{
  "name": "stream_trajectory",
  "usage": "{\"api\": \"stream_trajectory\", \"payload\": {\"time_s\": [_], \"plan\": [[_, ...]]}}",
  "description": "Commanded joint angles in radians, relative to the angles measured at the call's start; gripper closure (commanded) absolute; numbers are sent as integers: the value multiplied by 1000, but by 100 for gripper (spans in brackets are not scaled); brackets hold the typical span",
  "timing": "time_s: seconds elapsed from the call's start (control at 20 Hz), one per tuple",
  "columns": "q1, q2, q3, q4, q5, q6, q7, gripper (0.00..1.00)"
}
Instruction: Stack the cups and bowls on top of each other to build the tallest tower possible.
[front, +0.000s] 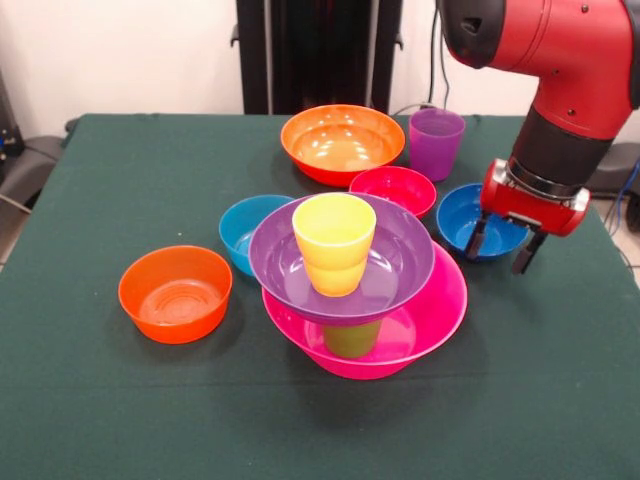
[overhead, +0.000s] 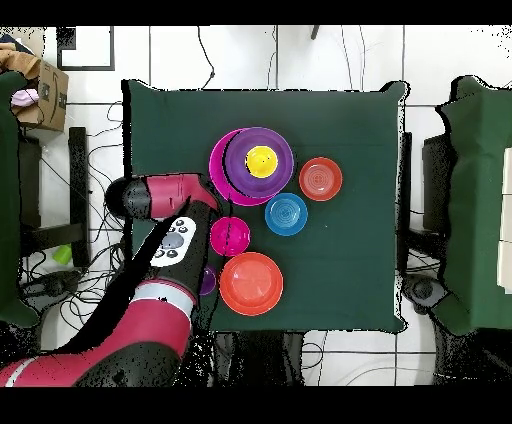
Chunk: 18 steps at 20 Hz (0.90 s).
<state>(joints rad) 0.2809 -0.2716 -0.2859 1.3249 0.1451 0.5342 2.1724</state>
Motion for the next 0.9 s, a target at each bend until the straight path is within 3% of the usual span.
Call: {"api": "stream_trajectory", "payload": {"time_s": [0.05,0.9], "plan": [[28,6,78,65,46,-12,204,0],[59,-24,56,80,81,11,194,0]]}}
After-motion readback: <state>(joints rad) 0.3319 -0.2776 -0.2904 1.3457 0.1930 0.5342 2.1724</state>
